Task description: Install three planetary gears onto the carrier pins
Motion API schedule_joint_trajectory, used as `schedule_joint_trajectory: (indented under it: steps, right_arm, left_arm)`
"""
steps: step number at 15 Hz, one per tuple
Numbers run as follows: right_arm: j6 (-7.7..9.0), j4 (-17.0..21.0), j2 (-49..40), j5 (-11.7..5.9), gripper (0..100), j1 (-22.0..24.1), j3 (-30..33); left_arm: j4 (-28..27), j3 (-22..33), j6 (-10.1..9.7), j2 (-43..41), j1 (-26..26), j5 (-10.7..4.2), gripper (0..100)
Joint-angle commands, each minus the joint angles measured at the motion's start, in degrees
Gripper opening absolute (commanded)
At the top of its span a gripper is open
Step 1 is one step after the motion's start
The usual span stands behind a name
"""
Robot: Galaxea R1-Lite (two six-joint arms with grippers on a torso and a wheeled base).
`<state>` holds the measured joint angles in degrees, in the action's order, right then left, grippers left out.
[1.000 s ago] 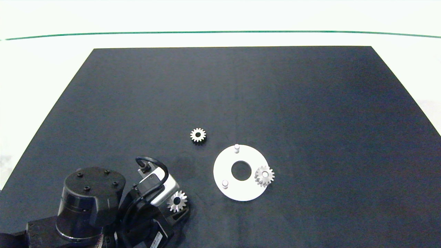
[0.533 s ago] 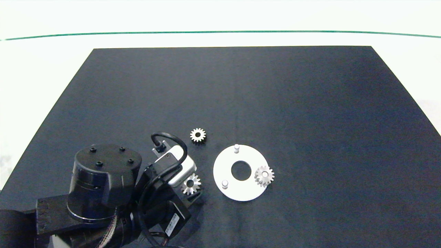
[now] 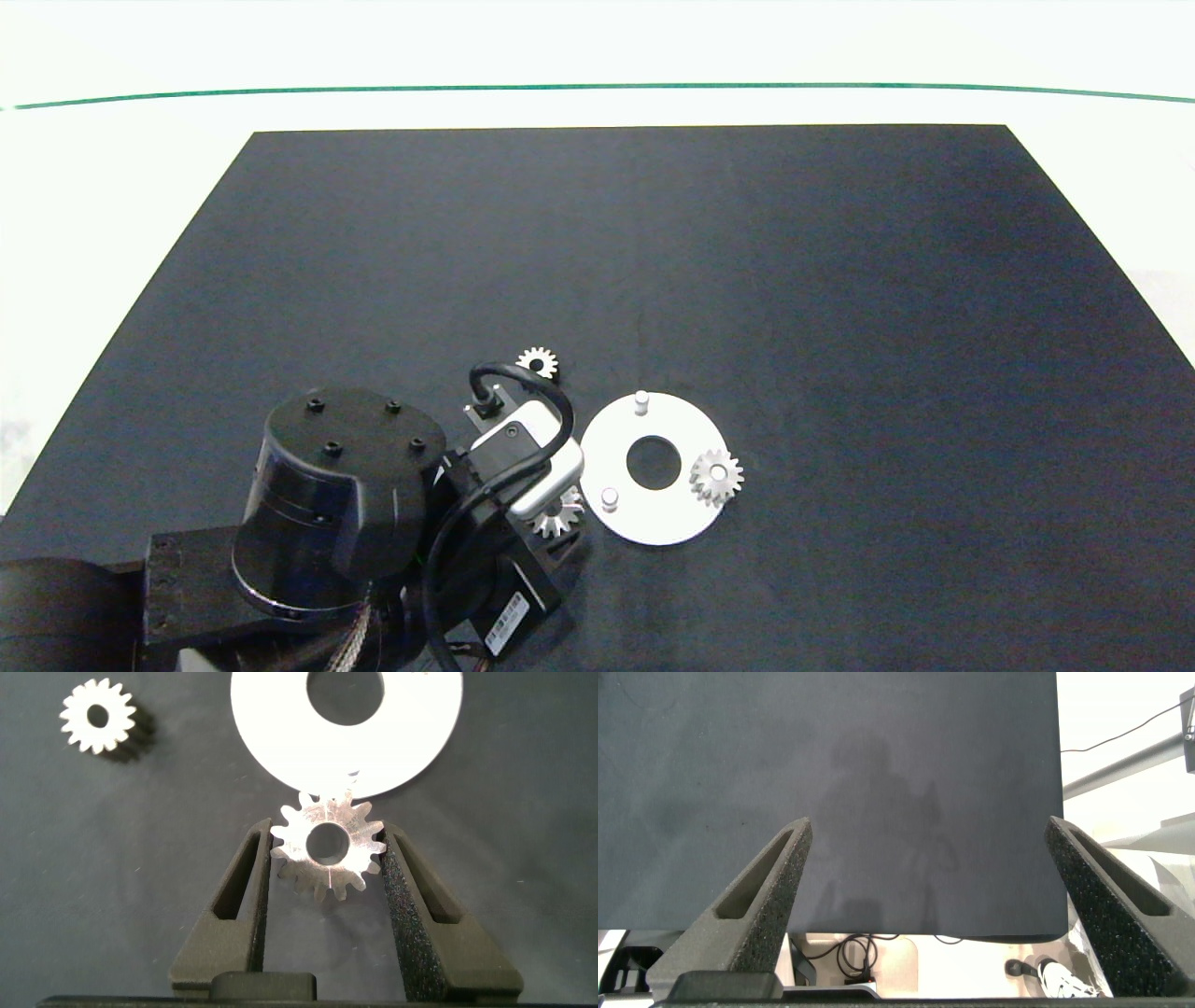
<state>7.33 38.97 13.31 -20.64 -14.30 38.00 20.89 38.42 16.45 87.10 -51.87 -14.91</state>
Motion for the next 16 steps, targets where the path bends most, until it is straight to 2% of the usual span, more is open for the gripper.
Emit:
schedule_joint_trajectory:
  steps: [1,4,6,11,16]
  right_arm:
    - [-0.03,0.23,0.14,-0.1,100,-0.03,-0.03]
    - [0.06,0.23,0.05,-0.19,100,-0.03,0.41]
    - [0.06,0.23,-0.13,-0.19,100,-0.03,0.32]
    - [0.06,0.23,-0.04,-0.19,100,-0.03,0.41]
    - [0.06,0.23,-0.48,-0.28,100,-0.11,0.59]
  left_arm:
    - [-0.5,2.88,0.08,2.46,-1.65,-0.12,7]
    - [-1.21,7.19,0.08,5.62,-2.97,-1.09,7]
    - [-1.21,7.63,0.08,6.85,-3.5,-1.53,7]
    - [-0.77,7.89,0.08,9.14,-3.76,-1.7,7]
    - [-0.59,8.68,0.96,9.14,-3.32,-1.7,7]
